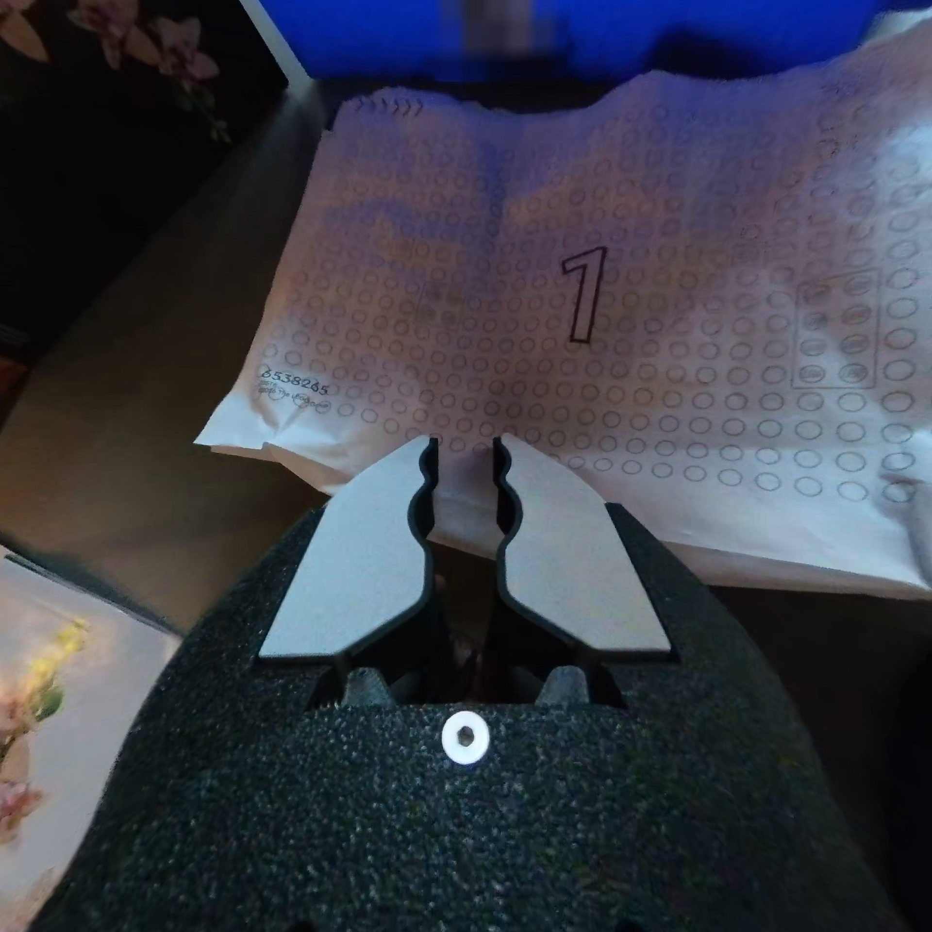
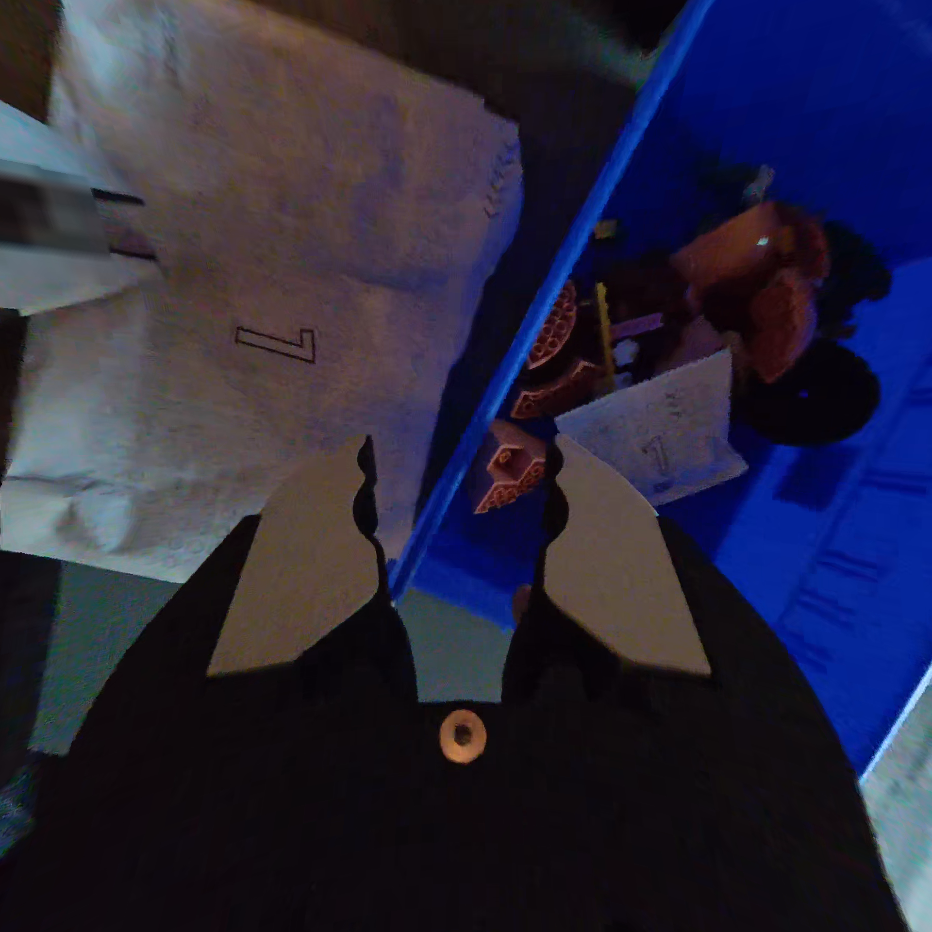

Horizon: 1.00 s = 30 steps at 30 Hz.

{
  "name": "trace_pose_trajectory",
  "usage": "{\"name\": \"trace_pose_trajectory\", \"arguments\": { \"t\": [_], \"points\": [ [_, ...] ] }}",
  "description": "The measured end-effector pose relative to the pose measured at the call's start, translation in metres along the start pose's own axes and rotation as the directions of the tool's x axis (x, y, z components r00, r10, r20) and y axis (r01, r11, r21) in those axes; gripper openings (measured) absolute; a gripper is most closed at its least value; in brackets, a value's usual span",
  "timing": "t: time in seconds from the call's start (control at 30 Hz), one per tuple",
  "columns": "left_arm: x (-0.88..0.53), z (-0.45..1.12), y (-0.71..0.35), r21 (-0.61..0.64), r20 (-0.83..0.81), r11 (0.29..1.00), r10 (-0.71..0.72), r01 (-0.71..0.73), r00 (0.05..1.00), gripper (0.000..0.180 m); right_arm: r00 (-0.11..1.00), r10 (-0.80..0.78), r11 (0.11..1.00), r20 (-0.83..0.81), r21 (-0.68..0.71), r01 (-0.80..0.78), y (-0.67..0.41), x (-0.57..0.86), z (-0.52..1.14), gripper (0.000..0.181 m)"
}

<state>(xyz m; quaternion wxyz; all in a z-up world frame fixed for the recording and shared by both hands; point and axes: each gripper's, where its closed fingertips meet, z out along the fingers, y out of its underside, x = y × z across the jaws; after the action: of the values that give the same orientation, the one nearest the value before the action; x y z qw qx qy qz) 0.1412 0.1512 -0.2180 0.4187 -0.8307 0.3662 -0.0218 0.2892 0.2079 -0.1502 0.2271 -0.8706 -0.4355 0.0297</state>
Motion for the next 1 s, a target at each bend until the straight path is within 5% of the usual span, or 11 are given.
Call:
{"name": "trace_pose_trajectory", "arguments": {
  "t": [0.17,0.3,0.47,1.0],
  "points": [
    [0.001,0.004,-0.003,0.018,0.006,1.000,0.006,-0.006,1.000,0.019,0.995,-0.070,0.965,-0.072,-0.258,0.049,-0.001,0.007,0.028,0.027],
    [0.003,0.005,-0.005,0.015,-0.009,1.000,-0.019,0.019,1.000,0.019,0.986,-0.051,0.976,-0.156,-0.216,0.016,0.005,0.024,0.026,0.007],
    [0.006,0.005,-0.007,-0.022,-0.012,0.996,-0.089,0.088,0.996,0.019,0.994,0.099,0.994,-0.039,-0.048,-0.101,0.013,0.034,0.005,0.006],
    [0.042,0.037,-0.047,0.003,-0.051,0.993,-0.121,0.122,0.991,0.021,0.996,-0.004,1.000,-0.090,0.009,0.005,0.010,-0.009,-0.049,0.010]
  ]
}}
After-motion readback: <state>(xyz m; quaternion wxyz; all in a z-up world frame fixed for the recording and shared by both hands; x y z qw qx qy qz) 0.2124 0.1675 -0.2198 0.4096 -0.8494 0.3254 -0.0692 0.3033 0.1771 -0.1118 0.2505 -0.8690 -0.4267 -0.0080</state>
